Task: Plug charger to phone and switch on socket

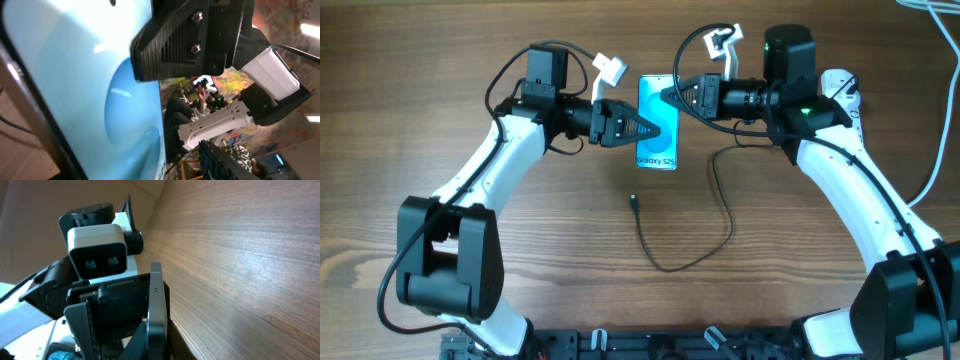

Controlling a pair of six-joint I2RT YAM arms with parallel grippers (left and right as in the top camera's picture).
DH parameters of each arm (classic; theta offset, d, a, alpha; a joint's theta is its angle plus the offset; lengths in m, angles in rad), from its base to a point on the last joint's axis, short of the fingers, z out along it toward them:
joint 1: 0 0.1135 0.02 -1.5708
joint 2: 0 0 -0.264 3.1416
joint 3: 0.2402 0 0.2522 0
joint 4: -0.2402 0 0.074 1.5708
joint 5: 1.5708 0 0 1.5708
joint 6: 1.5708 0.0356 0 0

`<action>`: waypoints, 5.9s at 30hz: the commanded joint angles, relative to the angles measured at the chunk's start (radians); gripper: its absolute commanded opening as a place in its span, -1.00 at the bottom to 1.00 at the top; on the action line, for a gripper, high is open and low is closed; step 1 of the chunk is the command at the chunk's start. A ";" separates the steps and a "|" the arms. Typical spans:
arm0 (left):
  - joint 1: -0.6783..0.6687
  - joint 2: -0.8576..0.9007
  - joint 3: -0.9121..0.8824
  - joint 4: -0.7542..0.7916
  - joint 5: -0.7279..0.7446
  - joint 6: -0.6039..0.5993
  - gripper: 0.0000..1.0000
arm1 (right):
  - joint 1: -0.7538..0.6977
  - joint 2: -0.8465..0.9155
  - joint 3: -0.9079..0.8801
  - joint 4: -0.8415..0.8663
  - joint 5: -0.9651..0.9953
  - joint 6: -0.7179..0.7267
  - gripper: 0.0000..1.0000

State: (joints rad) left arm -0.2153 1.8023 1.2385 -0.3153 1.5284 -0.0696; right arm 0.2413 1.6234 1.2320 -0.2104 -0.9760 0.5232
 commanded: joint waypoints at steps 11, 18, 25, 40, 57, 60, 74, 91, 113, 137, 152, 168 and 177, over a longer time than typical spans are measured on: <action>-0.010 -0.042 0.019 0.192 0.048 -0.180 -0.21 | 0.014 0.010 0.016 -0.017 0.066 0.004 -0.91; -0.032 -0.042 0.019 0.193 0.048 -0.232 -0.15 | 0.014 0.010 0.016 0.072 0.116 0.038 -0.91; -0.035 -0.042 0.019 0.223 0.048 -0.231 -0.59 | 0.014 0.010 0.016 0.102 0.115 0.068 -0.92; -0.035 -0.042 0.019 0.222 0.025 -0.230 -0.92 | -0.095 0.009 0.016 0.035 0.060 0.037 0.52; -0.037 -0.041 0.018 0.114 -0.238 -0.223 -0.92 | -0.076 0.010 0.016 -0.510 0.286 -0.206 -0.91; -0.045 -0.040 0.018 0.099 -0.243 -0.223 -0.92 | -0.018 0.010 0.016 -0.511 0.357 -0.200 -0.91; -0.097 -0.041 0.018 0.081 -0.318 -0.224 -0.90 | 0.192 0.010 0.016 -0.510 0.581 -0.164 -0.90; -0.096 -0.041 0.018 -0.008 -0.385 -0.223 -0.92 | 0.162 0.010 0.016 -0.541 0.963 -0.188 -0.84; -0.097 -0.041 0.018 -0.056 -0.408 -0.223 -0.81 | 0.161 0.010 0.016 -0.410 0.397 -0.093 -0.92; -0.110 -0.040 0.018 -0.090 -0.412 -0.223 -0.59 | 0.161 0.010 0.016 -0.332 0.504 -0.261 -0.89; -0.108 -0.041 0.018 -0.055 -0.423 -0.223 -0.92 | 0.161 0.010 0.016 -0.360 0.558 -0.203 -0.85; -0.020 -0.041 0.018 -0.030 -0.024 0.040 -0.91 | -0.136 0.009 0.018 -0.322 -0.215 -0.520 -0.09; -0.076 -0.041 0.018 -0.010 -0.007 0.033 -0.87 | -0.121 0.009 0.018 -0.270 -0.432 -0.601 -0.30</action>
State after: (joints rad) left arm -0.2504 1.7802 1.2469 -0.3294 1.4761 -0.0563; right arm 0.1043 1.6310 1.2369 -0.5034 -1.3128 -0.0360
